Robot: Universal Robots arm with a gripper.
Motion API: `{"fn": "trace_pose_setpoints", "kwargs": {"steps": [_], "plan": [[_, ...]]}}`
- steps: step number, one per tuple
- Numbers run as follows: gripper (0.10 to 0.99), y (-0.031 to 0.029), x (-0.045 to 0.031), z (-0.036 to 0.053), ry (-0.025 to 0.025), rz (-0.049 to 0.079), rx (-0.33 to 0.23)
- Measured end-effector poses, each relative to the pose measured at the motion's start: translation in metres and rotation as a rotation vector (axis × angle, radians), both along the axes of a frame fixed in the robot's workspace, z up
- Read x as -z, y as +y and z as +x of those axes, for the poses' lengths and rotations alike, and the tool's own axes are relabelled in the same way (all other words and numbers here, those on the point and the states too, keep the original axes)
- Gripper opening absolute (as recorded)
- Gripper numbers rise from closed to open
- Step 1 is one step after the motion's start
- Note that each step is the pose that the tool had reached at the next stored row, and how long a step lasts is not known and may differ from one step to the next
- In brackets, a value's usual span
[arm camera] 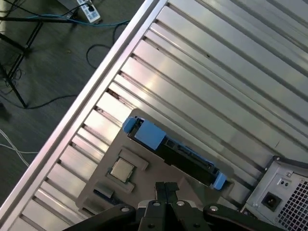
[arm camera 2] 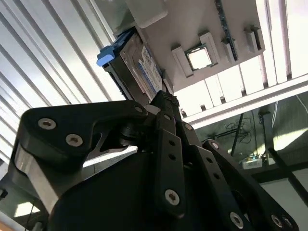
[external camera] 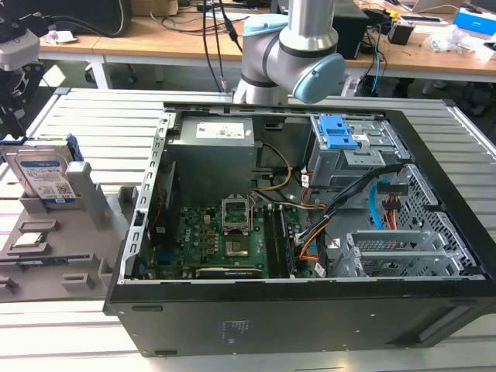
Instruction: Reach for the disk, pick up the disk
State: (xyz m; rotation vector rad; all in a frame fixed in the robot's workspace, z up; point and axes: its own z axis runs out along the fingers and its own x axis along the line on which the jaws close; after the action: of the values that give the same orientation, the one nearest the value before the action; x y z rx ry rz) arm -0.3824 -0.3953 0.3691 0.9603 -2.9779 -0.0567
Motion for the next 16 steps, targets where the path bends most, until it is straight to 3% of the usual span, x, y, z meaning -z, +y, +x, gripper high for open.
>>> {"fn": "trace_pose_setpoints", "kwargs": {"steps": [3, 7, 16], "plan": [[0.106, 0.0, 0.0, 0.0, 0.0, 0.0, -0.049], [0.106, 0.0, 0.0, 0.0, 0.0, 0.0, -0.16], [0.106, 0.0, 0.0, 0.0, 0.0, 0.0, -0.292]]}}
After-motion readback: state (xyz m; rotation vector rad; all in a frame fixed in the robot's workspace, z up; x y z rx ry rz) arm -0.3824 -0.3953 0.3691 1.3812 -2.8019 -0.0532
